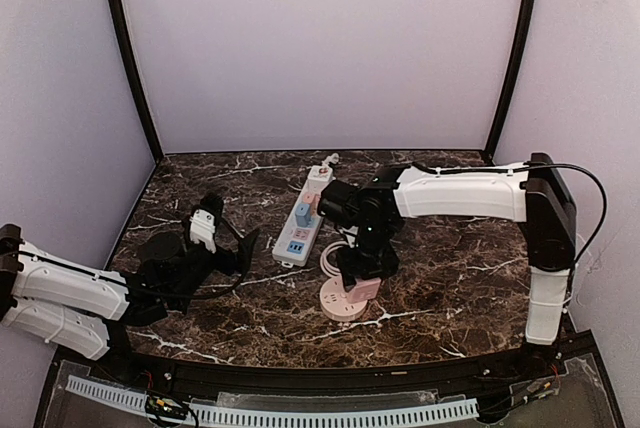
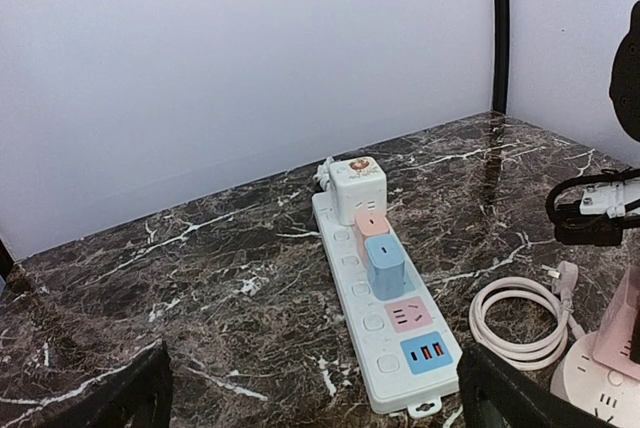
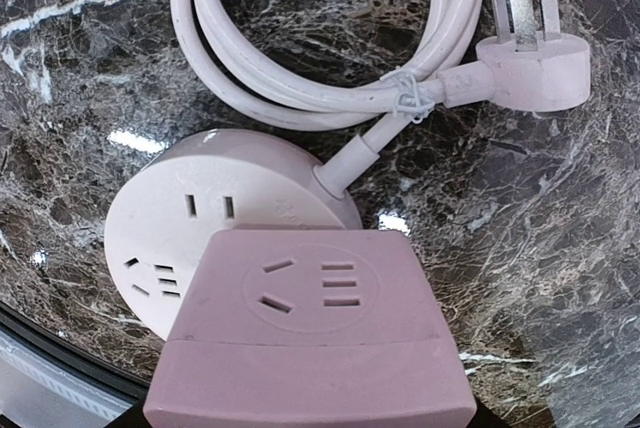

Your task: Insert the plug

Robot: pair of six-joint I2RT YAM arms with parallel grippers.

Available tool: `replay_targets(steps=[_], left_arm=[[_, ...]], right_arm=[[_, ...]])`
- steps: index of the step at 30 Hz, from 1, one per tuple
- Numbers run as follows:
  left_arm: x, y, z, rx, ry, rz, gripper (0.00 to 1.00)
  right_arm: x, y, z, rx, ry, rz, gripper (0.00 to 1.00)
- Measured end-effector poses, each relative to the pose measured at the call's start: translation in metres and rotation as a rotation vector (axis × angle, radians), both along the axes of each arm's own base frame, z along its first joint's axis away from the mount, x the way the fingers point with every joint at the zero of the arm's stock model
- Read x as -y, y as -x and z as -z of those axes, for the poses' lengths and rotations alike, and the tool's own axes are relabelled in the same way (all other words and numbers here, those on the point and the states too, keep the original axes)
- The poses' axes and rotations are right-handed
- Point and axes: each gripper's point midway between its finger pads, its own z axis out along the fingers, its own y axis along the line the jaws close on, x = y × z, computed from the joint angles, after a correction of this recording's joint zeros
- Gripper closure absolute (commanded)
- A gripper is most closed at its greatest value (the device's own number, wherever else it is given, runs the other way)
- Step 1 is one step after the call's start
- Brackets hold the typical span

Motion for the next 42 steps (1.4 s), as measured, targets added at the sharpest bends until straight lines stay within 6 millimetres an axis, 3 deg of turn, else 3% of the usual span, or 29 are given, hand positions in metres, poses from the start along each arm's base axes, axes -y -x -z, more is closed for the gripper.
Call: replay_targets(steps=[25,28,39,40,42], left_arm=[[-0.002,0.002,-0.001,0.004,0.005,0.0,0.0],[-0.002,0.002,-0.001,0.004,0.005,0.0,0.0],[-0.003,0.002,-0.001,0.004,0.005,0.0,0.0],[-0.003,0.002,-0.001,0.004,0.005,0.0,0.0],[-0.003,0.002,-0.001,0.004,0.005,0.0,0.0]], right_arm=[[0.002,0.003,0.013,0.032,0.036,0.018,1.0],[0.0,0.002,0.008,0.041,0.025,0.019,0.78],[-0.001,-0.001,0.003,0.065,0.015,0.022,0.17],[-0.001,-0.004,0.003,0.081,0.019,0.024,0.07],[0.001,-0.009,0.001,0.11,0.028,0.029,0.01]])
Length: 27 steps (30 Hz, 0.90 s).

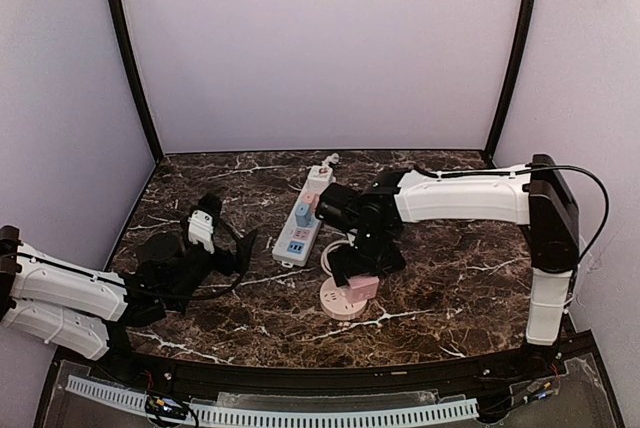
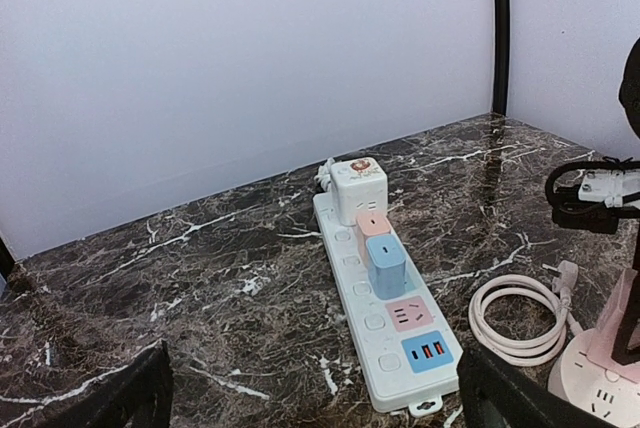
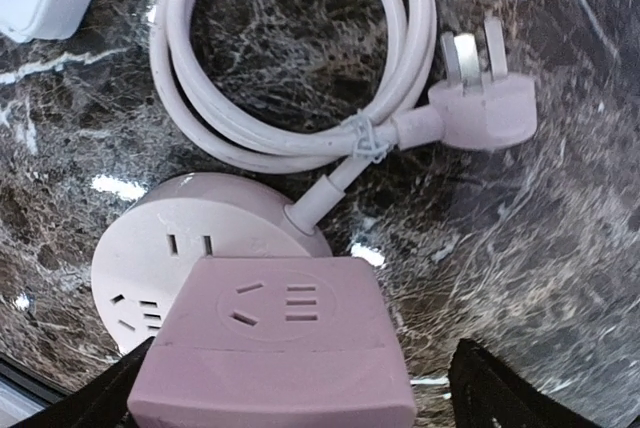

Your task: Insert the plug

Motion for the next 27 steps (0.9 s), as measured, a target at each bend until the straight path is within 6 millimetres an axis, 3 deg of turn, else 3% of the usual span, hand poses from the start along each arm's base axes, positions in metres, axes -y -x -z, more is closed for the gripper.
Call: replay_targets(steps=[5,10,14,18,22,27], left_arm=[[0.0,0.0,0.0,0.0,0.0,0.0,0.0],[0.0,0.0,-0.002,0.005,0.001,0.0,0.0],[-0.005,0.001,-0.007,0.024,-0.004,-0.013,0.0],[-0.018,-0.001,-0.012,0.041,-0.017,-0.053,0.0],[-0.037,-0.007,-0.02,0.055,-0.018,-0.107,0.0],[-0.065,-0.022,-0.024,0.053,-0.052,-0.197,0.01]], right_arm=[[-0.006,-0.017,-0.028,0.095,-0.031,0.005,0.01],[-0.01,-0.033,-0.08,0.222,-0.111,0.024,0.01],[0.003,-0.047,-0.122,0.372,-0.154,0.061,0.01],[0.037,-0.059,-0.152,0.577,-0.186,0.13,0.01],[0.076,-0.065,-0.156,0.71,-0.168,0.193,0.01],[0.125,-0.09,-0.17,0.884,-0.138,0.313,0.01]])
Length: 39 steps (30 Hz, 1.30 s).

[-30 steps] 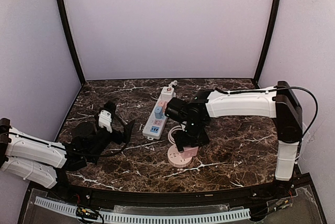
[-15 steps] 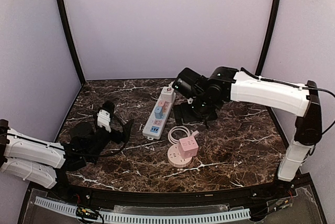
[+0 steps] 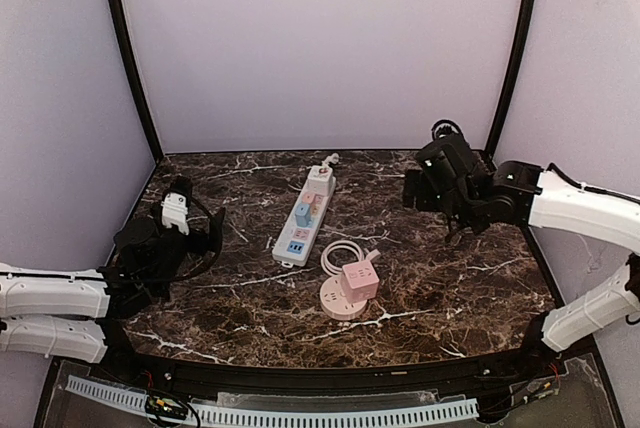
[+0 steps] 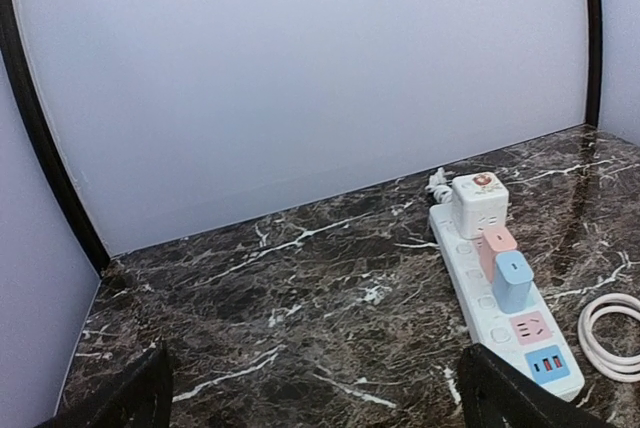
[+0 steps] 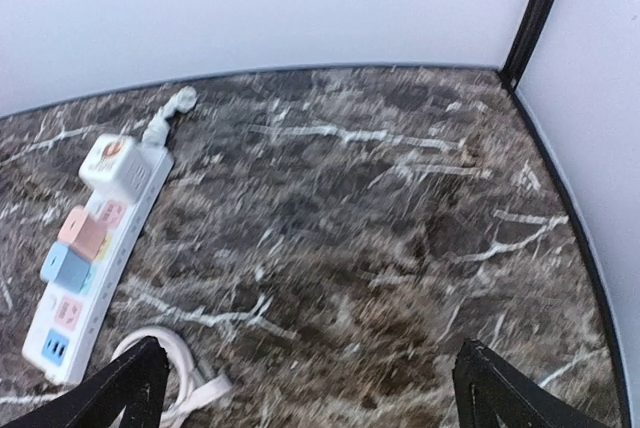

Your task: Insert the plug

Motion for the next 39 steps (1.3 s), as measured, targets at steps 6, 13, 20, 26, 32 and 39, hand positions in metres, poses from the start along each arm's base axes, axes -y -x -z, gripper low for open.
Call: replay_targets(steps=[6,13,20,26,32,39], left_arm=[[-0.048,-0.034,0.005,-0.051,-0.058,-0.166,0.01],[-0.123,-0.069,0.035,-0.153,-0.052,-0.398,0.0],[-0.158,-0.09,0.043,-0.173,-0.033,-0.479,0.0],[-0.167,-0.094,0.041,-0.145,-0.063,-0.479,0.0],[-0.182,-0.093,0.06,-0.164,-0.069,-0.501,0.0],[-0.186,-0.098,0.09,-0.207,-0.065,-0.5,0.0]], right_arm=[[0.059,-0.019,0.008,0.182,0.047,0.082,0.01],[0.128,-0.024,0.067,0.311,0.123,0.098,0.01],[0.156,-0.046,0.041,0.457,0.086,0.099,0.01],[0.157,-0.057,0.056,0.464,0.141,0.041,0.01],[0.165,-0.057,0.087,0.434,0.168,0.016,0.01],[0.163,-0.057,0.087,0.497,0.179,-0.025,0.01]])
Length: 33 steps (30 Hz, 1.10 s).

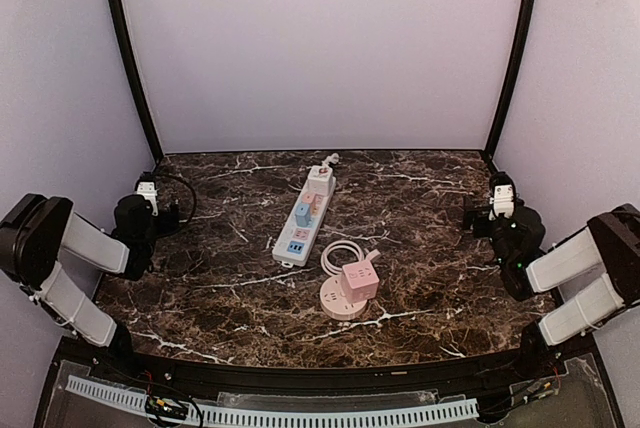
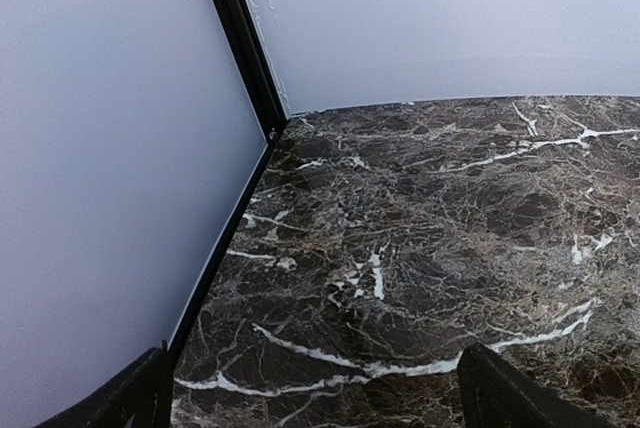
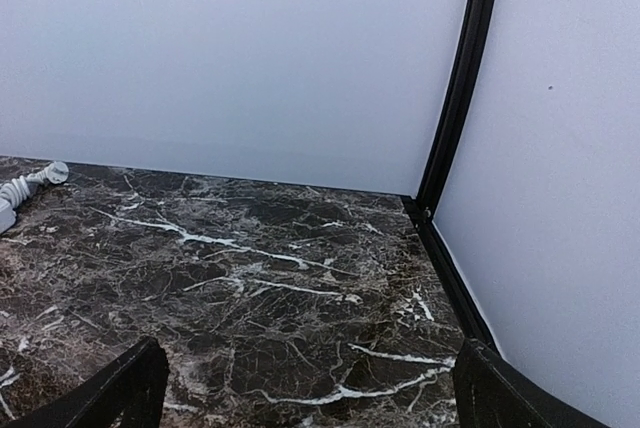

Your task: Insert the plug

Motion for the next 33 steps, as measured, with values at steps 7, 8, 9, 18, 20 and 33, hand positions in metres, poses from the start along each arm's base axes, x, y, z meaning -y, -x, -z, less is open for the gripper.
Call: replay_targets(steps=[7,8,9,18,20,33], left_arm=[[-0.003,-0.002,0.002,0.001,0.013,0.002,0.0],[-0.003,-0.003,0.001,0.003,0.016,0.002,0.0],[-0.004,-0.003,0.001,0.005,0.018,0.002,0.01],[-0.007,-0.003,0.002,0.031,0.047,0.0,0.02],[-0.006,-0.002,0.008,0.018,0.049,0.008,0.01],[-0.004,-0.003,0.003,0.05,0.053,0.021,0.01]], right_arm=[[0.012,0.0,0.001,0.042,-0.017,-0.004,0.01],[0.016,-0.002,0.002,0.045,-0.029,-0.002,0.01],[0.02,-0.003,0.004,0.045,-0.038,0.002,0.01],[0.024,-0.02,0.004,0.027,-0.095,-0.074,0.01],[0.024,-0.022,0.003,0.026,-0.104,-0.095,0.01],[0.017,-0.021,0.01,-0.007,-0.122,-0.141,0.01]])
